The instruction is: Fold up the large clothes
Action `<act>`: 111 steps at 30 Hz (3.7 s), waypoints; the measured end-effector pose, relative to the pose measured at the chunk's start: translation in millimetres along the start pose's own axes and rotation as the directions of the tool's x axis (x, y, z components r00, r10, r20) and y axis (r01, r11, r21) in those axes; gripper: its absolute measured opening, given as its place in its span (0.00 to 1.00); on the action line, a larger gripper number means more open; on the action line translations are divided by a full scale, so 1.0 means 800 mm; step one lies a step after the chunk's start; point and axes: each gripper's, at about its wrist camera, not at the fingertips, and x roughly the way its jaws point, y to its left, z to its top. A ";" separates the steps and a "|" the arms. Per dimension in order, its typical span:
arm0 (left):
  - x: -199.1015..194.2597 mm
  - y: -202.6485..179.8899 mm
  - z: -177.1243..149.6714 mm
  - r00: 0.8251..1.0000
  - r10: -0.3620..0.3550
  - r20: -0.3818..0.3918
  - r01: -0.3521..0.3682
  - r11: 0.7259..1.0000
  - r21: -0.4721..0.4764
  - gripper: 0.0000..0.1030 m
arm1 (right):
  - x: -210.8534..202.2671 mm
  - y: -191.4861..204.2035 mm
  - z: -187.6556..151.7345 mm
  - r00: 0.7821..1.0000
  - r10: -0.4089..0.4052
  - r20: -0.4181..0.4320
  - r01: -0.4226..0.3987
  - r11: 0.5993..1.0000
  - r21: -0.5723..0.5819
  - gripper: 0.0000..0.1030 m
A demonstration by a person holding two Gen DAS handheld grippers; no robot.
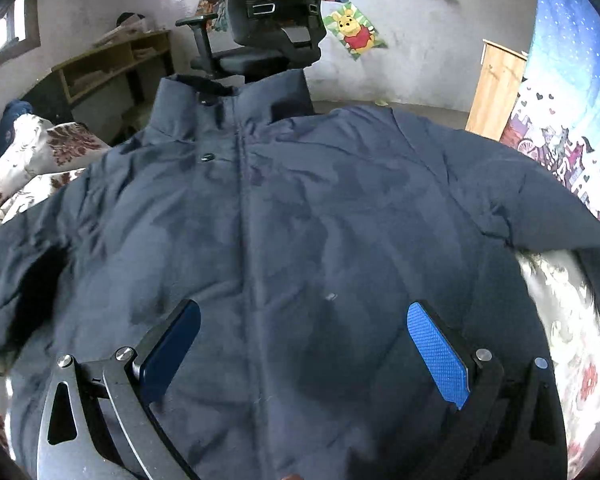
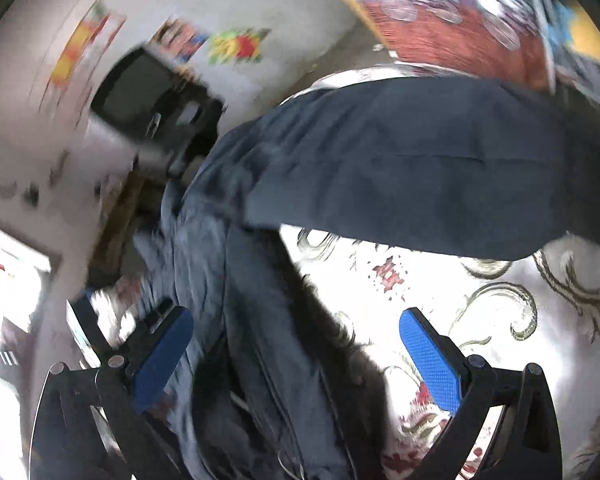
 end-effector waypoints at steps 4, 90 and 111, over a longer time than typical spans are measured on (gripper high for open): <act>0.014 -0.017 0.014 1.000 -0.015 0.019 0.015 1.000 0.000 0.99 | -0.012 -0.028 0.017 0.995 -0.017 0.098 0.005 0.993 0.120 1.00; -0.131 0.295 -0.118 0.969 -0.241 -0.051 0.199 0.887 -0.417 0.99 | 0.223 0.263 -0.228 0.975 -0.164 -0.151 -0.098 0.291 -0.952 0.75; -0.071 0.247 -0.071 0.988 -0.098 -0.116 0.062 0.957 -0.285 0.12 | 0.217 0.231 -0.171 0.981 -0.185 -0.061 0.025 0.428 -0.903 0.81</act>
